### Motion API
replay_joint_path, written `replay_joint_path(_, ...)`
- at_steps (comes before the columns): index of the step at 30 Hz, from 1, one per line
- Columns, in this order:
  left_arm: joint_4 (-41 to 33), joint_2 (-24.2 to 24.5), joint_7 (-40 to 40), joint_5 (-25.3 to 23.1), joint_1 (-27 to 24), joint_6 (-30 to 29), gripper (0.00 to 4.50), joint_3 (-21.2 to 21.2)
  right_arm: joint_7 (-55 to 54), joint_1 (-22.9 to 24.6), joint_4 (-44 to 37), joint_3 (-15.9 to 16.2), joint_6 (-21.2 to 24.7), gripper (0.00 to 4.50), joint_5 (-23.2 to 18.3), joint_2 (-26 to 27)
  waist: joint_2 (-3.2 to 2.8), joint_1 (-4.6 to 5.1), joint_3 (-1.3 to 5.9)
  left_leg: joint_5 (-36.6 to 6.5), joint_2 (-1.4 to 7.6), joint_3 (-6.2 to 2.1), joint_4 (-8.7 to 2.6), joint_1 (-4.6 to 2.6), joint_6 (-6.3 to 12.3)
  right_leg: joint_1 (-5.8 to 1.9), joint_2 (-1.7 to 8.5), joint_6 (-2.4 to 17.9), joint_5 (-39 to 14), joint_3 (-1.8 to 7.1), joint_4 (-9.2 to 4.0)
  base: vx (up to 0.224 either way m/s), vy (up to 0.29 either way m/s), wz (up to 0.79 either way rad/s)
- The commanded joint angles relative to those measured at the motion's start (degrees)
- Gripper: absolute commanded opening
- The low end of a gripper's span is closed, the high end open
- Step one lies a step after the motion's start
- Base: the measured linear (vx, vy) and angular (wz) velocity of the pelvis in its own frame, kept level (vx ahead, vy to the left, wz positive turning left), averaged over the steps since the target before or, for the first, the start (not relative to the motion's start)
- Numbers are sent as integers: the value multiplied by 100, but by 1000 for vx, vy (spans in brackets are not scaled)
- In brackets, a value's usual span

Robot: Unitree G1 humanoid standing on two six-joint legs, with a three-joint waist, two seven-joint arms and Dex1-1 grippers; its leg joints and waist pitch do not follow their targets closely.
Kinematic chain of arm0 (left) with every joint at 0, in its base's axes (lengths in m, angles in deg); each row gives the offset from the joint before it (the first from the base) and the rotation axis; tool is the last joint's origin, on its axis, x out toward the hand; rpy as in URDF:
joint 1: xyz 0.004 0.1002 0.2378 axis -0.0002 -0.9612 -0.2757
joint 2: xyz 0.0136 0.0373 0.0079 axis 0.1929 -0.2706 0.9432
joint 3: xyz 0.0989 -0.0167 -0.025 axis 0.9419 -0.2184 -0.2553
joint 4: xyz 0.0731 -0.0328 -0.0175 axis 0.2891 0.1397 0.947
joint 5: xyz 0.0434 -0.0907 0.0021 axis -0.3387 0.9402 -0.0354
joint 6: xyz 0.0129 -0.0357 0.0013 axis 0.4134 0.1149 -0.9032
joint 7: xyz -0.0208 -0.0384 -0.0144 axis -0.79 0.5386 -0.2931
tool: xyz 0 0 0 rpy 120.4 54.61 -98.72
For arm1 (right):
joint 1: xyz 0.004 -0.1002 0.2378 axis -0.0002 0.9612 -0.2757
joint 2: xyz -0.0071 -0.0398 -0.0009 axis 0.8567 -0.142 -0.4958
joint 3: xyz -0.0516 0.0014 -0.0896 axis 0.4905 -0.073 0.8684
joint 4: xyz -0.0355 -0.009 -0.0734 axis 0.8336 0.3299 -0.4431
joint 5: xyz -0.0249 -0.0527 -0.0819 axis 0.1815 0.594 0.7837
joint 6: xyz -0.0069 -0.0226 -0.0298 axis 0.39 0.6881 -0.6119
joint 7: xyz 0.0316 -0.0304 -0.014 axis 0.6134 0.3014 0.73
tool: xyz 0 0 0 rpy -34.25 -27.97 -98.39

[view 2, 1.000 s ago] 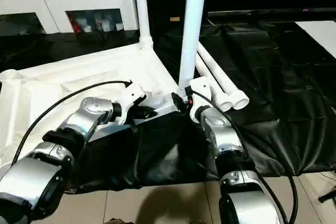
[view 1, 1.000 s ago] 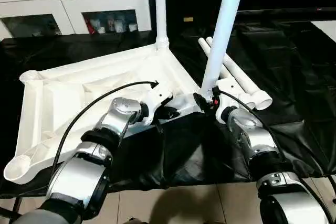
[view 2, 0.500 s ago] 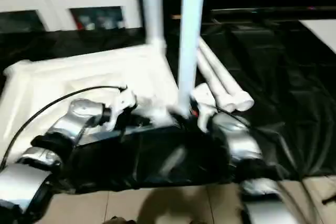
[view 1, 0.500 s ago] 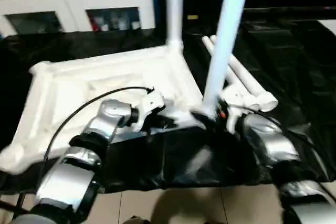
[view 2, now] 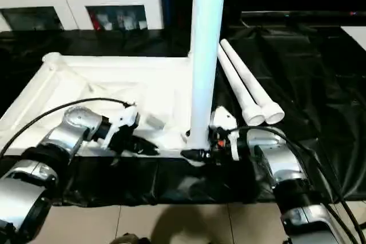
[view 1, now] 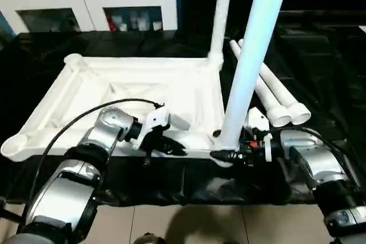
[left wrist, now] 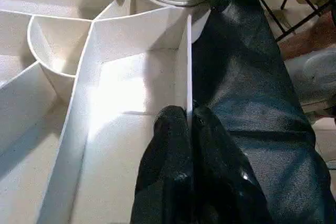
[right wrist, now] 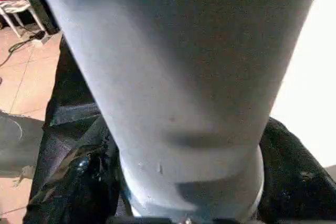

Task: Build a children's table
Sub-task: Rotate leg to tighten

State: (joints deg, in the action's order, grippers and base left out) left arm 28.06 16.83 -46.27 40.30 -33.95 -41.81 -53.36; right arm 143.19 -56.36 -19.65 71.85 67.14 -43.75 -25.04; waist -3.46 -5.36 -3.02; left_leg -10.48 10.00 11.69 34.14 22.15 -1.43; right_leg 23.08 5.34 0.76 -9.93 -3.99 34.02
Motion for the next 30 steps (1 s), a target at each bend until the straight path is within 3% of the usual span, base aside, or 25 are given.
replay_joint_path(1,-66,-190,173,114,163,47,0,-36,0,94,-91,230,135,283,4,195,81,16,383,-1301,373,-160,-425,-135,400,-259,404,1455,-1352,246,-398,0,0,0)
replay_joint_path(4,-14,-267,479,106,206,-1,0,-120,-499,25,93,77,132,279,89,383,77,19,383,-1325,372,-165,-429,-133,341,-257,409,1407,-1455,250,-406,0,0,0)
replay_joint_path(8,169,-540,1790,-8,422,-344,0,-280,-2849,-397,984,-358,-97,278,514,1005,75,158,358,-1619,339,-199,-466,-160,-29,-215,422,1263,-2052,243,-453,0,0,0)
replay_joint_path(9,201,-633,2144,-7,477,-451,0,-338,-3322,-492,1163,-459,-90,277,551,1150,73,175,357,-1664,326,-201,-465,-180,-44,-208,417,1246,-2127,240,-476,0,0,0)
replay_joint_path(12,203,-951,3168,-15,583,-712,0,-479,-4699,-786,1689,-690,-115,277,657,1621,78,256,378,-1515,321,-190,-455,-166,-17,-212,393,1270,-1795,256,-458,0,0,0)
replay_joint_path(13,197,-992,3278,-9,588,-745,0,-498,-4840,-820,1745,-718,-129,277,656,1683,29,286,389,-1430,306,-186,-450,-148,19,-224,374,1308,-1536,254,-449,0,0,0)
replay_joint_path(14,177,-1072,3454,4,581,-795,0,-525,-5088,-883,1848,-793,-171,277,643,1814,55,283,403,-1337,294,-181,-437,-139,69,-249,372,1330,-1369,247,-433,0,0,0)
replay_joint_path(15,177,-1072,3454,4,581,-795,0,-525,-5088,-883,1848,-793,-171,277,643,1814,49,272,418,-1154,282,-170,-410,-123,206,-267,382,1388,-1087,248,-411,0,0,0)
replay_joint_path(16,115,-1230,3636,-41,469,-728,0,-480,-5258,-952,1973,-803,-386,277,695,2052,-14,265,423,-1047,284,-165,-401,-115,315,-269,380,1432,-888,240,-400,0,0,0)
replay_joint_path(19,82,-1276,3537,-185,295,-470,0,-300,-5240,-1008,2143,-763,-716,346,744,2190,-15,250,422,-984,280,-163,-390,-98,485,-299,373,1480,-706,216,-393,0,0,0)
replay_joint_path(21,57,-1231,3446,-224,237,-364,0,-229,-5073,-1000,2162,-788,-812,346,679,2153,-21,257,420,-1108,292,-162,-395,-109,505,-294,376,1455,-901,211,-410,0,0,0)
replay_joint_path(23,37,-1187,3351,-219,217,-322,0,-206,-4949,-991,2150,-788,-867,386,653,2102,-41,264,406,-1320,309,-171,-424,-120,429,-290,359,1402,-1194,206,-428,0,0,0)
replay_joint_path(25,-2,-1098,3125,-229,191,-237,0,-154,-4634,-953,2096,-705,-979,392,670,1962,-44,266,413,-1351,315,-172,-425,-118,396,-289,366,1404,-1156,215,-418,0,0,0)
replay_joint_path(26,-22,-1031,2975,-246,175,-177,0,-114,-4373,-920,2055,-627,-1056,405,701,1847,-11,264,420,-1327,308,-167,-415,-109,418,-304,361,1423,-1070,208,-411,0,0,0)
replay_joint_path(30,-11,-775,2465,-291,143,42,0,-34,-3464,-817,1936,-512,-1141,421,672,1412,-27,241,429,-1132,309,-152,-382,-92,583,-314,365,1521,-762,200,-376,0,0,0)
